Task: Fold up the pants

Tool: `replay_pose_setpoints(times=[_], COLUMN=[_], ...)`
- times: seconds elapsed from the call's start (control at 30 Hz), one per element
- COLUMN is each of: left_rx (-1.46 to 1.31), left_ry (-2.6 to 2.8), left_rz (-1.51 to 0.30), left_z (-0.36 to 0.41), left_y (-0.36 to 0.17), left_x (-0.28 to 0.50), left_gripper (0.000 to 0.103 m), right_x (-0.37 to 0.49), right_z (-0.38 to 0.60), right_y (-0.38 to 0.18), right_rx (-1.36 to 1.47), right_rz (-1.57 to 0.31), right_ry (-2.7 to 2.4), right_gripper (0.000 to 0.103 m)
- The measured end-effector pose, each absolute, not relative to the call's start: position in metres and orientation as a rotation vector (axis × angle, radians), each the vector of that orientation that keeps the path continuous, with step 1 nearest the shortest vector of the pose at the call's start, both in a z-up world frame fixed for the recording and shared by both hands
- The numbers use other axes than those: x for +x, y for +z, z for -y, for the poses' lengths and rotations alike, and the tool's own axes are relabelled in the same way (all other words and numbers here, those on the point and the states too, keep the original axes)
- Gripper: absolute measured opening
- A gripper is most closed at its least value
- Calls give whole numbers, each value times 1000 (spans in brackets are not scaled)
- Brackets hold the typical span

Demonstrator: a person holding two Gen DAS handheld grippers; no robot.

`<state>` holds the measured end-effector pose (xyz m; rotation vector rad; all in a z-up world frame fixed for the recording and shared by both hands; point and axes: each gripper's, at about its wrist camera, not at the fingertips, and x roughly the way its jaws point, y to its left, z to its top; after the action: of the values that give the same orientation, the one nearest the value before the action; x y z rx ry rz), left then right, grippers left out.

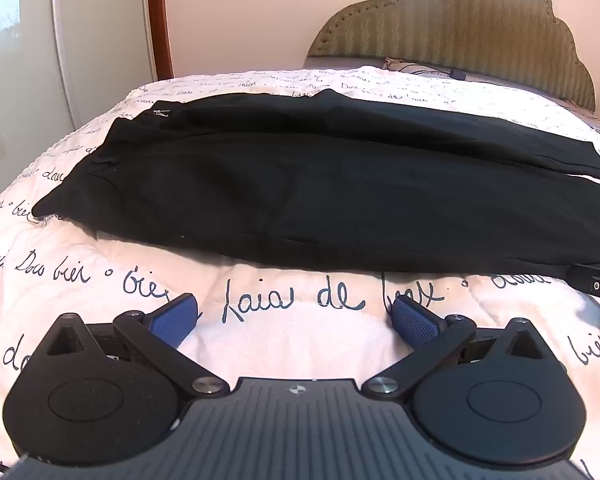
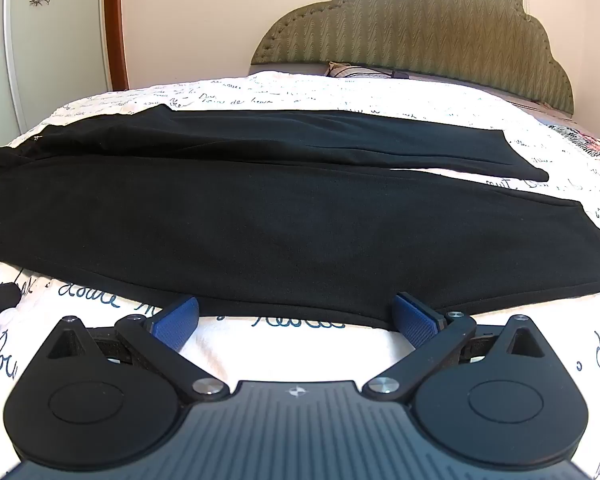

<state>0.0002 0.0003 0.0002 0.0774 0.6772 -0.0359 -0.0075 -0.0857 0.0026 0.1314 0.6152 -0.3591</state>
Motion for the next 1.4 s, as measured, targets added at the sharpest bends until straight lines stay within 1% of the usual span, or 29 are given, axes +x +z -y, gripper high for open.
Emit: replay_pose_setpoints(times=[1.4], left_rx=[61], left_ry=[-59], left_rz=[-665], left_z=[0], left_y=[0], left_x=[-4], left_gripper=[102], right_x=[-8], right_z=[85], right_y=[3], right_rx=[128], right_rz=[-616], right_ry=[-360], right_gripper=[103])
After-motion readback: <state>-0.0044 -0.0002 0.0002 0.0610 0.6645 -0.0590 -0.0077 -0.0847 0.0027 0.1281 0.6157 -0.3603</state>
